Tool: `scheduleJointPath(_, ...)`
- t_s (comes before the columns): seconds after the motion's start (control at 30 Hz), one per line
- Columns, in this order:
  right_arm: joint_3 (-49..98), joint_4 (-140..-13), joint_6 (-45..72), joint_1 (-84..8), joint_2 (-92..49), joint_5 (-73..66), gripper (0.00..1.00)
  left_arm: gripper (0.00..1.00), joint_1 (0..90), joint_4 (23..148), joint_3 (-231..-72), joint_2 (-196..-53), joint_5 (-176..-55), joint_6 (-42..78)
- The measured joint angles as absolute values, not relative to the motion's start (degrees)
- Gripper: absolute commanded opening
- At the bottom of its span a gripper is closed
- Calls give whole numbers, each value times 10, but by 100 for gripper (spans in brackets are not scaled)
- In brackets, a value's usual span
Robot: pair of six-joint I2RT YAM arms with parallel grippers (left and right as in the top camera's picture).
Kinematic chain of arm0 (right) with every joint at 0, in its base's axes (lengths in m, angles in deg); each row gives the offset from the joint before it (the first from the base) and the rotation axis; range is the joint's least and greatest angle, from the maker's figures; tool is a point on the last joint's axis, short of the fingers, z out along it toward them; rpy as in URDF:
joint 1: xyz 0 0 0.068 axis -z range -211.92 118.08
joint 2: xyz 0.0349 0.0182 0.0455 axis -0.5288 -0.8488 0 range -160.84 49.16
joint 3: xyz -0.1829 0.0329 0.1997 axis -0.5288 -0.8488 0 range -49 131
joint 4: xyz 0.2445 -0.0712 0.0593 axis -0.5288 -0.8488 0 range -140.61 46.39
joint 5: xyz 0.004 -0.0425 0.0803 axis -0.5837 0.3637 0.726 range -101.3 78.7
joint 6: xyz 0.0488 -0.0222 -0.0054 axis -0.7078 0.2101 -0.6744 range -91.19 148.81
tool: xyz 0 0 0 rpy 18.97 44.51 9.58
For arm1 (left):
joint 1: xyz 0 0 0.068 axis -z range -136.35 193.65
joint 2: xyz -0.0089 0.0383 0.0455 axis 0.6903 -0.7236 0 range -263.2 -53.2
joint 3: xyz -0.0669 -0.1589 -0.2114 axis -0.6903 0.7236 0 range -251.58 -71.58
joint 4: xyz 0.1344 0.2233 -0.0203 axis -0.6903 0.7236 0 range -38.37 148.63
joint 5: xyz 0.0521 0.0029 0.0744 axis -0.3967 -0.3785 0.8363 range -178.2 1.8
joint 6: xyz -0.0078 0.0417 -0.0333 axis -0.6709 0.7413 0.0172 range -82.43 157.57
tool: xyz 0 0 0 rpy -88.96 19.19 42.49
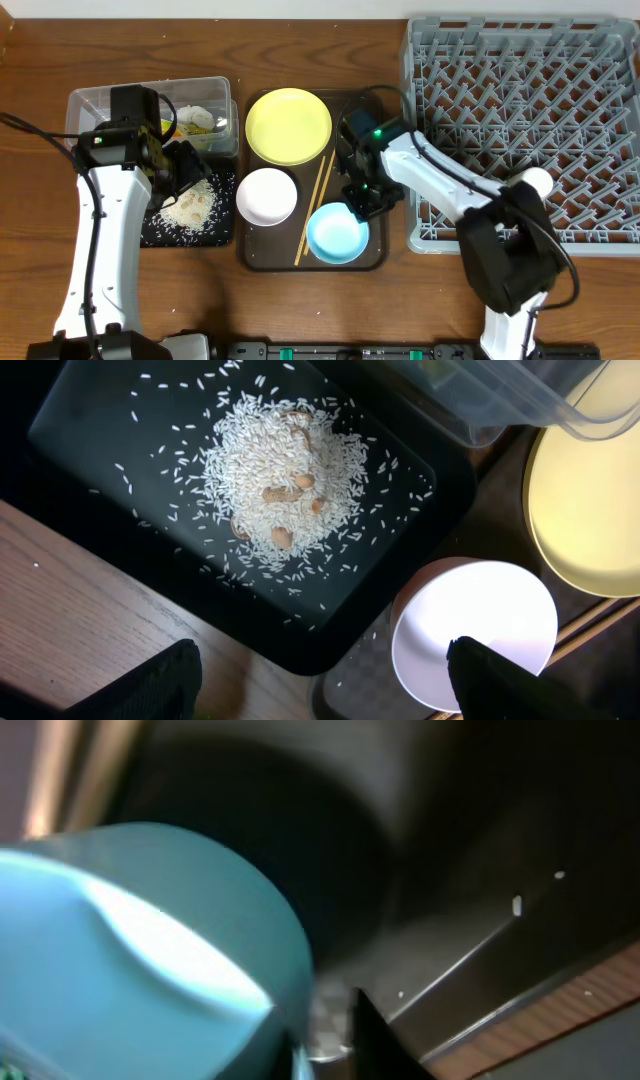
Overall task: Sort waste into correct bins and load items into the dishwasher rack
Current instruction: 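Grasp the blue bowl rim with the right gripper and lift it, then carry the blue bowl to the back of the rack and release it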
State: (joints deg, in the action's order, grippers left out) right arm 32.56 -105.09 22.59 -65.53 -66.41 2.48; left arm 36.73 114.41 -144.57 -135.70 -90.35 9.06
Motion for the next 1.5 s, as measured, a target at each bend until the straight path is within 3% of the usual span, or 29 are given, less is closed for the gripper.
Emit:
scheduleJointPath(0.33,335,-1084,216,-651,-660,-8,1,81,367,1144,-1446,-1357,-904,91)
scheduleJointPath(0.57,408,-1092,216,-600,-552,-88,1,82,367,1144,-1446,-1357,-904,91)
scheduleJointPath(0.83,431,-974,216,-561,-433,-248,2,82,367,1144,-1446,-1357,-904,91)
scheduleJointPath(1.03,431,-881,216,-554,-442,-426,1,82,367,1142,-1446,-1357,-904,91)
scheduleJointPath(1.5,431,-698,215,-481,-503,-604,1,82,367,1136,-1446,-1357,-904,90)
